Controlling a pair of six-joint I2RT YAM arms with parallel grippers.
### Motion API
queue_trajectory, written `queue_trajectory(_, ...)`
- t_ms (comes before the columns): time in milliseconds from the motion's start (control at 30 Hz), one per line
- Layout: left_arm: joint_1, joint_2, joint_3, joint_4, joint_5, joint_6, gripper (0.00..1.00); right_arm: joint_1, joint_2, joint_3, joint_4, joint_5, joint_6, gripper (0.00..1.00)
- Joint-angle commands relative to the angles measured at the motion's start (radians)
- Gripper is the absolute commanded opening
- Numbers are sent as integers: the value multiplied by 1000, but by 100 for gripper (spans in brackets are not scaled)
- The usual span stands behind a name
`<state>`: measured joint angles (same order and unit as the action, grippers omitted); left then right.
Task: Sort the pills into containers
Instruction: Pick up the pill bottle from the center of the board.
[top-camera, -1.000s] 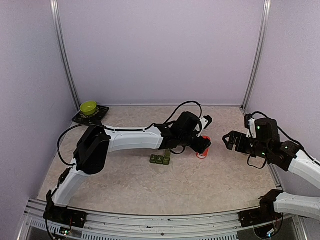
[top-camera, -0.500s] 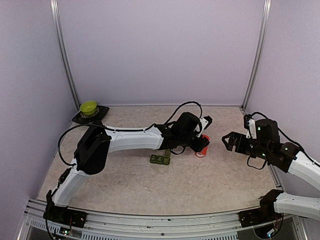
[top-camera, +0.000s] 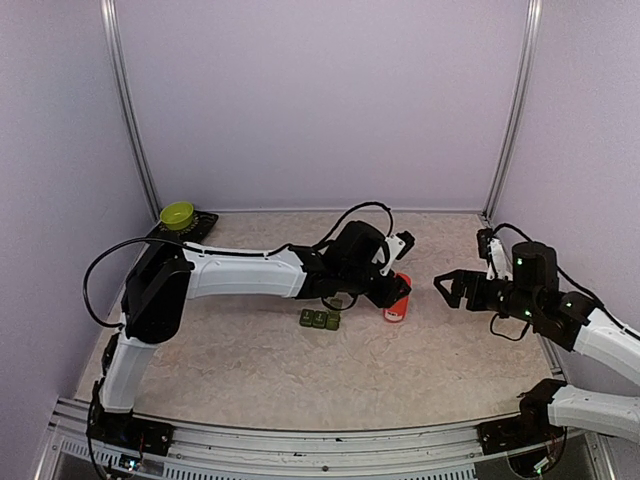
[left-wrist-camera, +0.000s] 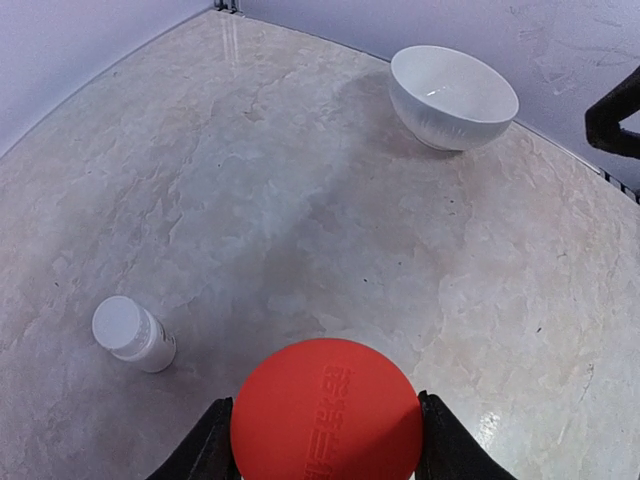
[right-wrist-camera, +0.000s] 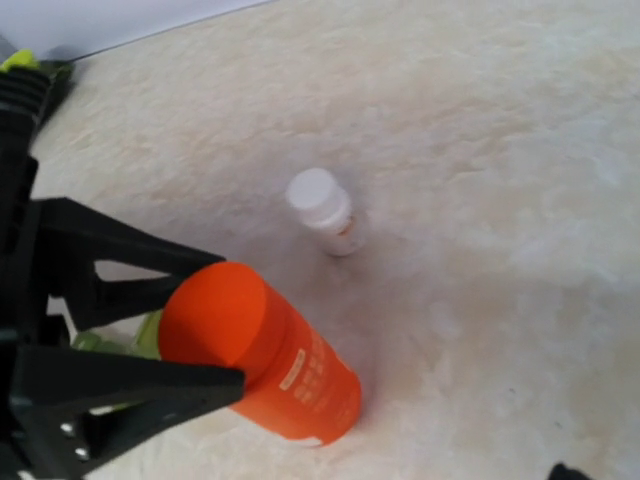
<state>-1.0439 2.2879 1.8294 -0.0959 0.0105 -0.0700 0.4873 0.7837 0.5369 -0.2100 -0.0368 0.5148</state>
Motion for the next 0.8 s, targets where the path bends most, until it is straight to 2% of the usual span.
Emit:
queue_trajectory(0,-5,-137,-72,50,32,-29,36,-13,-44,-36,99,-120,-104,98)
queue_trajectory(167,-13,-270,-170,57,36,-68,36,-13,-121,-107,234,-285,-160,99)
queue_trajectory(367,-38,-426,-250,86,51,-124,36,-13,-173,-207,480,-508,-150,100)
queue_trajectory(767,-96,-578,-312,104,119,-166,37,-13,-124,-267,882,-669,-180,100)
